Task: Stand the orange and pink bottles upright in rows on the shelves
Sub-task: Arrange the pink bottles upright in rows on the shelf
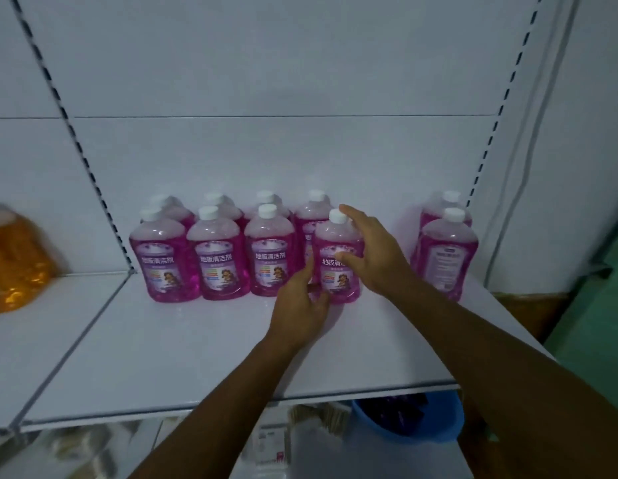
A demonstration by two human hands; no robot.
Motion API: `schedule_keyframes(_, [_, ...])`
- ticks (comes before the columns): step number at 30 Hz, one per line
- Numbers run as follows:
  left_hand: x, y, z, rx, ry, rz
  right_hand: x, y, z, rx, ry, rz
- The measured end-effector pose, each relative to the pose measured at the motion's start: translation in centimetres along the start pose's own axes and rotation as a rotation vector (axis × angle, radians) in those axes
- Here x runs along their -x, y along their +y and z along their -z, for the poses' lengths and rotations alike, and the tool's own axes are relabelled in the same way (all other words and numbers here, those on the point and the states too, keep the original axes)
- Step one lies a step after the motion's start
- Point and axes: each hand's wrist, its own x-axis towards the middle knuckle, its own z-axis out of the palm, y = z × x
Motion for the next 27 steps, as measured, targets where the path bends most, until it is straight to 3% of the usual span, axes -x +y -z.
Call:
schedule_keyframes(12, [-1.5,-2.5,-0.1,-0.272,-0.009,0.065,-3.0,0.4,-1.3,0.129,-0.038,-0.008])
schedule_keyframes(19, [-1.6,-2.5,0.4,-0.287,-0.099,0.079,-2.9,0.1,-1.6,0.231,-0.015,-0.008])
schedule_keyframes(27, [-0.9,-1.0,-0.5,-0.279,-0.023,0.101,-2.0,-0.4,-1.8,0.278,-0.068,-0.018])
